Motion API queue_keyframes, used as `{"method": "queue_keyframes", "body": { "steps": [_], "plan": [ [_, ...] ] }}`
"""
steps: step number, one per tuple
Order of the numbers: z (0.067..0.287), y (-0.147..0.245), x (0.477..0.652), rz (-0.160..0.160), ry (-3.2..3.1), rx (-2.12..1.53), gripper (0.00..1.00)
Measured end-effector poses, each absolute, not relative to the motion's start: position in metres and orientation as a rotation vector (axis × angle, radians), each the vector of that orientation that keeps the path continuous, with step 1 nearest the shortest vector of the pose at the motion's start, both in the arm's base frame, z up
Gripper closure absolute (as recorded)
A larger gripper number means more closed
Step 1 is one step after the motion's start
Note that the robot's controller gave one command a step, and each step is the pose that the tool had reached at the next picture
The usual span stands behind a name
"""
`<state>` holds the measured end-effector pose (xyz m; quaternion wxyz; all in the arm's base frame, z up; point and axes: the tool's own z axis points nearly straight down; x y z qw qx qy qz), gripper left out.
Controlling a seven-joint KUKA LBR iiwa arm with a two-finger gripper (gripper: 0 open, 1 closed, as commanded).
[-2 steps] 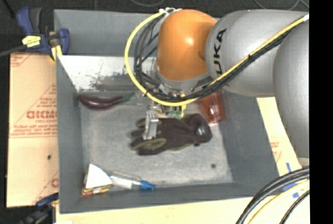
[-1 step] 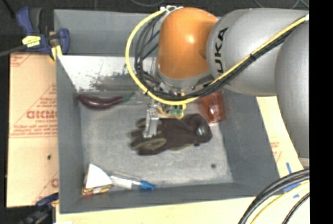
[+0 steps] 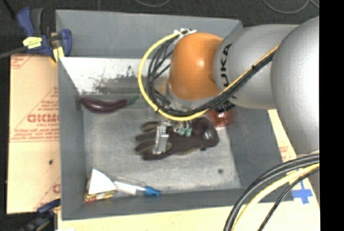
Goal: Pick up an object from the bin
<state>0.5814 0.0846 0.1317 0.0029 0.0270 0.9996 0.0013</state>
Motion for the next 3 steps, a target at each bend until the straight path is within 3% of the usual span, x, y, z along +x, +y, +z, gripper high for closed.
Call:
{"method": "queue_keyframes", "body": {
  "steps": [1, 2, 3],
  "plan": [
    [0.079, 0.031, 0.571, 0.003, 3.135, 0.001, 0.00],
    [0.064, 0.016, 0.576, 0.002, 3.136, 0.060, 0.00],
    [0.078, 0.028, 0.573, 0.001, 3.133, 0.009, 0.00]
  ]
}}
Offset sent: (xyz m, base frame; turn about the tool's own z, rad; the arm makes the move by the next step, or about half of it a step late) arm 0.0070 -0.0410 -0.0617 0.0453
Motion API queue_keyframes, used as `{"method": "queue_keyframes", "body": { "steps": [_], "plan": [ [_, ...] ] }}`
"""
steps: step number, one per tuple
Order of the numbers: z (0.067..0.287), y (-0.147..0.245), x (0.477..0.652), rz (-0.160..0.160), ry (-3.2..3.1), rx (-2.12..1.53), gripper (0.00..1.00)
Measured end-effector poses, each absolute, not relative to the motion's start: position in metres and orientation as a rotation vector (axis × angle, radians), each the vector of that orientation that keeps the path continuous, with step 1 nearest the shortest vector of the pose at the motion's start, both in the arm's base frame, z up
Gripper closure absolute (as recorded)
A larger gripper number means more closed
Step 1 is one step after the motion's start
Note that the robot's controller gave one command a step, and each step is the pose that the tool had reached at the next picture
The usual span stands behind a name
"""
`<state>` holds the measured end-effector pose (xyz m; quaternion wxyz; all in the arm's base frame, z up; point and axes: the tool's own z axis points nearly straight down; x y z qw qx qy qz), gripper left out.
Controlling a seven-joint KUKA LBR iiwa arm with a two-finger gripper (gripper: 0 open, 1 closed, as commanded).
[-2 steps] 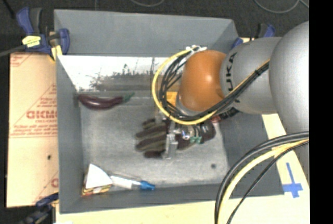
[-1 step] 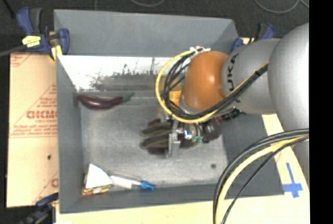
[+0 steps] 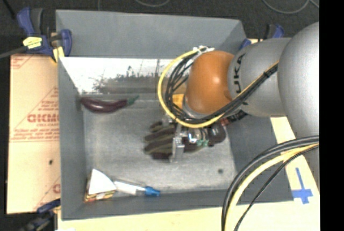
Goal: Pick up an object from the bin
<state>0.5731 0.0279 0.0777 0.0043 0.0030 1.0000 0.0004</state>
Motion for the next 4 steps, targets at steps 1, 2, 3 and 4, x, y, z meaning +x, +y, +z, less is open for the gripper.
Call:
{"method": "queue_keyframes", "body": {
  "steps": [1, 2, 3, 4],
  "plan": [
    [0.0686, 0.0170, 0.5796, 0.009, 3.128, 0.060, 1.00],
    [0.0686, 0.0170, 0.5796, 0.009, 3.128, 0.060, 1.00],
    [0.0693, 0.0171, 0.5798, 0.009, 3.127, 0.061, 1.00],
    [0.0737, 0.0171, 0.5789, 0.010, 3.128, 0.062, 1.00]
  ]
}}
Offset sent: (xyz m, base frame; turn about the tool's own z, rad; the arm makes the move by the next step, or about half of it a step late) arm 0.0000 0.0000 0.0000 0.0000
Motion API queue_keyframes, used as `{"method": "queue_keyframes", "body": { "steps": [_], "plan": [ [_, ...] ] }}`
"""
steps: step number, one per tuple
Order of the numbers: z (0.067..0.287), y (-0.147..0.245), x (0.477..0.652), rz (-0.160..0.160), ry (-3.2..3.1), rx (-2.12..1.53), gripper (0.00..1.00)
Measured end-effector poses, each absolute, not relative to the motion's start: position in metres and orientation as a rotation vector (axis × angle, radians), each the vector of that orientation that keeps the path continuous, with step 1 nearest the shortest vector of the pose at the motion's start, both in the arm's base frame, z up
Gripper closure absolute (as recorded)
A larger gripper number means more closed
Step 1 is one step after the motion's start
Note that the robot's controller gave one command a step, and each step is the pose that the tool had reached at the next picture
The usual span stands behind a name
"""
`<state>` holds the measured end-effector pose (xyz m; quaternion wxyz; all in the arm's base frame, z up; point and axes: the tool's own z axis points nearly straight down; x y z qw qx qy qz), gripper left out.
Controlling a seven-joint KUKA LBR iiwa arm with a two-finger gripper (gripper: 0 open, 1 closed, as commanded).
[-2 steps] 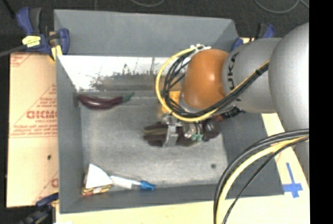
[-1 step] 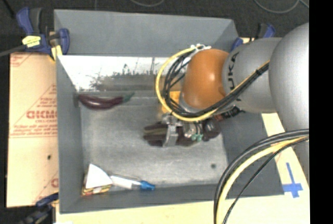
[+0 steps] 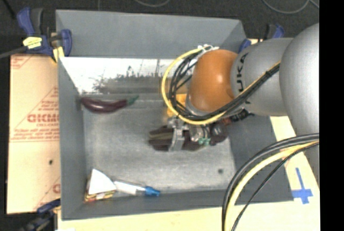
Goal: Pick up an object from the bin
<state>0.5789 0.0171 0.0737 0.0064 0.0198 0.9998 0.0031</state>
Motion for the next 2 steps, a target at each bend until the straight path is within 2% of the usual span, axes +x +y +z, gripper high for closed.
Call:
{"method": "queue_keyframes", "body": {
  "steps": [2],
  "plan": [
    [0.098, 0.017, 0.579, 0.009, 3.127, 0.064, 1.00]
  ]
}}
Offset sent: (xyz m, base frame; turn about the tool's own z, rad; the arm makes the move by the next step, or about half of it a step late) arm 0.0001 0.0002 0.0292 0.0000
